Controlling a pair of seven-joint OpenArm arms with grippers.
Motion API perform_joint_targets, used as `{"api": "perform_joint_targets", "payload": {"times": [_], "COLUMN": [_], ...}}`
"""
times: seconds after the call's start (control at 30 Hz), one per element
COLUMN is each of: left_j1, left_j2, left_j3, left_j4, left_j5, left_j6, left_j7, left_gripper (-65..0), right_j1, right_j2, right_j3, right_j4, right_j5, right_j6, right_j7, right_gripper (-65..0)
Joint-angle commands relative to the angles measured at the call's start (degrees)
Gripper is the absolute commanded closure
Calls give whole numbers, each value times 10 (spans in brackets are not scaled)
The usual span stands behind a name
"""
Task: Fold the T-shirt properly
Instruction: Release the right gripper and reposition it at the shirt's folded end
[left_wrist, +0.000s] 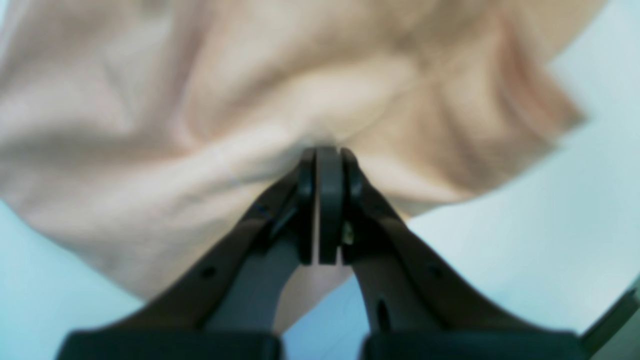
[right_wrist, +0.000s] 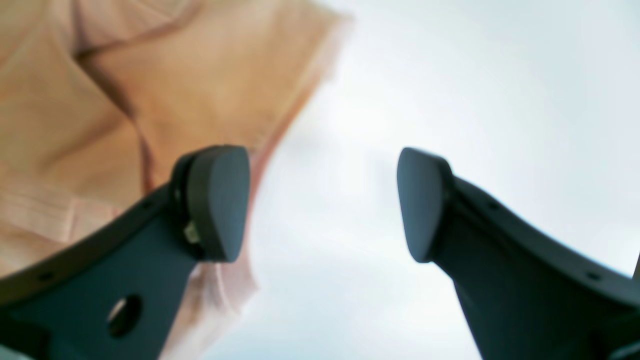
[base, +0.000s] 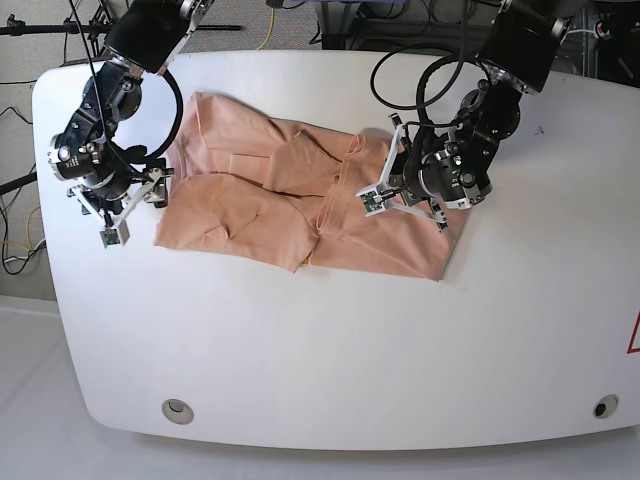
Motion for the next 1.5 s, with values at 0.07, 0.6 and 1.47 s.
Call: {"api": "perform_joint_targets", "payload": {"times": [0.07, 0.6, 1.47], "left_j1": [-39, -73, 21], "left_j2": [17, 5, -81], "left_j3": [-2, -60, -131], "left_j4": [31, 31, 11], "left_j5": [1, 0, 1], "left_j6": [1, 1, 1], "left_j7": [21, 36, -31], "left_gripper": [0, 0, 0], "right_j1": [11, 10, 14], "right_j2": [-4, 43, 31], "right_j3": [56, 99, -1], "right_j4": [-7, -222, -251], "right_j5": [65, 246, 265], "right_j6": [0, 0, 0], "right_j7": [-18, -25, -5], "right_gripper": [-447, -447, -442]}}
